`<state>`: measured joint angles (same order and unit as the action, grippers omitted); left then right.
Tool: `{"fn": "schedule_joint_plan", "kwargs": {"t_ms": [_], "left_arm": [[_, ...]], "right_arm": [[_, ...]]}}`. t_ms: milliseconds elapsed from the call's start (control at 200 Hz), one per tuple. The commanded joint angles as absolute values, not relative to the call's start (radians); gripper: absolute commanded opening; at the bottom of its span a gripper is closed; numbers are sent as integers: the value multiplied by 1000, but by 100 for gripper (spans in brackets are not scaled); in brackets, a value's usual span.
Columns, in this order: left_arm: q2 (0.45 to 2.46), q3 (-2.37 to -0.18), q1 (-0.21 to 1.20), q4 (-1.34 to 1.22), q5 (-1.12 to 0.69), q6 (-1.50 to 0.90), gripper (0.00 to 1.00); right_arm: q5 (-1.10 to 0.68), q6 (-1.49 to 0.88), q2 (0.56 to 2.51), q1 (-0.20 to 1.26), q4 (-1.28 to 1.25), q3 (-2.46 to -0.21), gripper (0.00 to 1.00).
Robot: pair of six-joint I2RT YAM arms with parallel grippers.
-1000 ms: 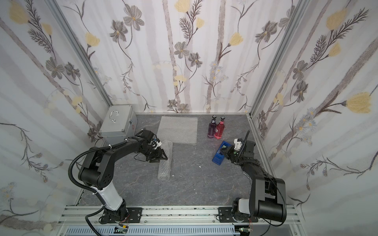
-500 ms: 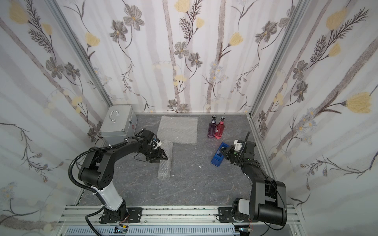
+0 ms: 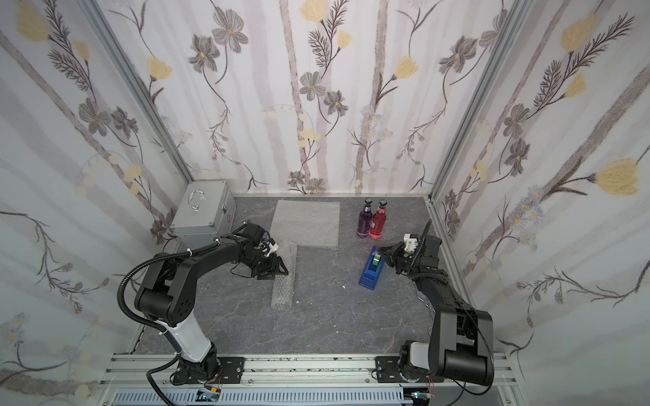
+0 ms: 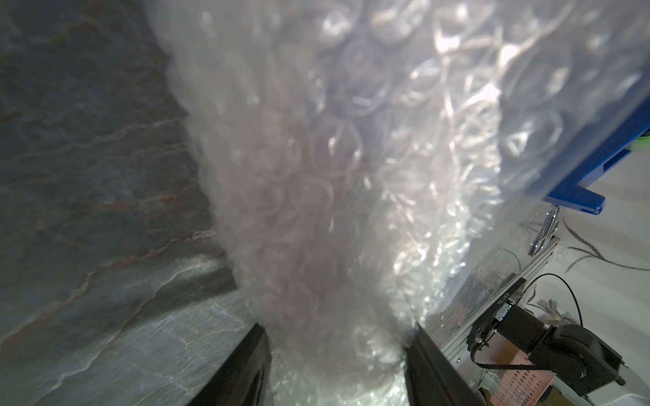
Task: Wrap wine bottles in bubble wrap
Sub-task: Tear off the tape using the Tape Cutter.
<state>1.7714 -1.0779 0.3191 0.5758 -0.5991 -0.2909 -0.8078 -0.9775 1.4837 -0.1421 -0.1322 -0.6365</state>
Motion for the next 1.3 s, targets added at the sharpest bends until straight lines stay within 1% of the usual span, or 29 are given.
{"fn": "schedule_joint_plan", "kwargs": {"t_ms": [0, 355, 625, 769, 899, 1294], "left_arm": [[1779, -1072, 319, 629, -503, -288, 59], [1775, -1072, 321, 627, -502, -288, 59], [1780, -1072, 323, 627, -503, -288, 59], [1781, -1074, 325, 627, -504, -287, 59], [1781, -1075, 327, 629, -504, -287, 59], [1785, -1075, 328, 626, -507, -287, 59]], "right_arm": [[-847, -1015, 1479, -141, -242, -657, 0], [-858, -1030, 1492, -139, -246, -676, 0], [-867, -1060, 1429, -139, -236, -709, 0], [-868, -1047, 1431, -140, -219, -713, 0], [-854, -1045, 1408, -130, -225, -637, 0], [-817, -1034, 1197, -84, -151, -396, 0]]}}
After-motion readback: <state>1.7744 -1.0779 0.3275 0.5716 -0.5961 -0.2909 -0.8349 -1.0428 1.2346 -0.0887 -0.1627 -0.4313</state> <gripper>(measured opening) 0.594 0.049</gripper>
